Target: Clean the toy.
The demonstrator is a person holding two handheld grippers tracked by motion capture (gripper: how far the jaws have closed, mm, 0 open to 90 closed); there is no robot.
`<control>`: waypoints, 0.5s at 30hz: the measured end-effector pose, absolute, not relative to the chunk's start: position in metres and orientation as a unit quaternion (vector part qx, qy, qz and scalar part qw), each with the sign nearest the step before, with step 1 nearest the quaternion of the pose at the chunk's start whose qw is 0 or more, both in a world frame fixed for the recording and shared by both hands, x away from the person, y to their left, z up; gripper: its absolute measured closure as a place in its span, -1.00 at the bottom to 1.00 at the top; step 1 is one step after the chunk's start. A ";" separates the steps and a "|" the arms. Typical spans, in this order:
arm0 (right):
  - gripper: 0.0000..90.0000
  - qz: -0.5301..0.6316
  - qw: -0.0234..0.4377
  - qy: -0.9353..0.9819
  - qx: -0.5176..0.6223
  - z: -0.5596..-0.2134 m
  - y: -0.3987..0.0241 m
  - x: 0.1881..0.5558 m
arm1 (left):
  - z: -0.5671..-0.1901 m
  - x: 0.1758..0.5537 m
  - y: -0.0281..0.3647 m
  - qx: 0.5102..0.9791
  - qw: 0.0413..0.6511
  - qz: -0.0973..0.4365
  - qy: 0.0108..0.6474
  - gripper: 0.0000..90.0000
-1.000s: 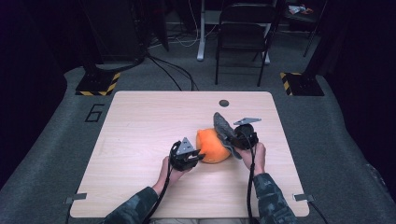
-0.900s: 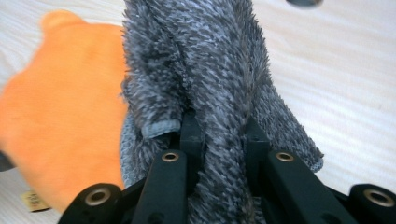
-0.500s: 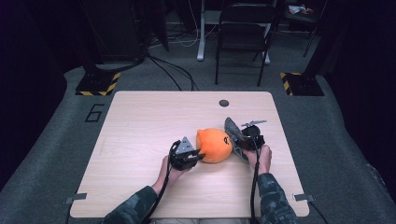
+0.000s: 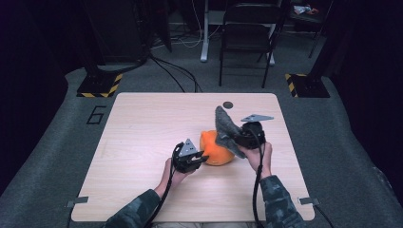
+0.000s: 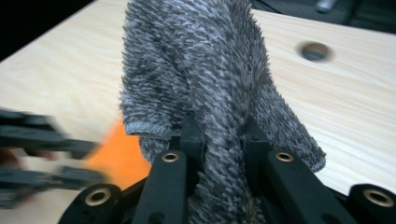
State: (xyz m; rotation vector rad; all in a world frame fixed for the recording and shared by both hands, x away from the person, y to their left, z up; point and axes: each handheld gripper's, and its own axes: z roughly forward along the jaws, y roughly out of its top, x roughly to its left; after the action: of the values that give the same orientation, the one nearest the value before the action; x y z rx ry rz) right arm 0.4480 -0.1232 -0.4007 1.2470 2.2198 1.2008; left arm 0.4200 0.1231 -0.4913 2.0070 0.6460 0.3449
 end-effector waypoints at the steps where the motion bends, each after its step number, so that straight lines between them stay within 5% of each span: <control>1: 0.69 0.421 0.161 0.782 0.430 -0.401 -0.116 0.446 | -0.490 0.420 0.123 0.825 0.481 0.144 0.260 0.66; 6: 0.69 0.392 0.154 0.812 0.405 -0.418 -0.079 0.445 | -0.491 0.419 0.122 0.826 0.479 0.144 0.260 0.67; 15: 0.69 0.358 0.182 0.823 0.402 -0.427 -0.079 0.447 | -0.493 0.421 0.123 0.825 0.478 0.140 0.267 0.67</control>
State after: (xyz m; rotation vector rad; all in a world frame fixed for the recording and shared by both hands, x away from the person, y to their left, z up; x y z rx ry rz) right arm 0.4472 -0.0790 -0.4271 1.1341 2.3238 1.0100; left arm 0.4211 0.1227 -0.4925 2.0147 0.6519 0.3407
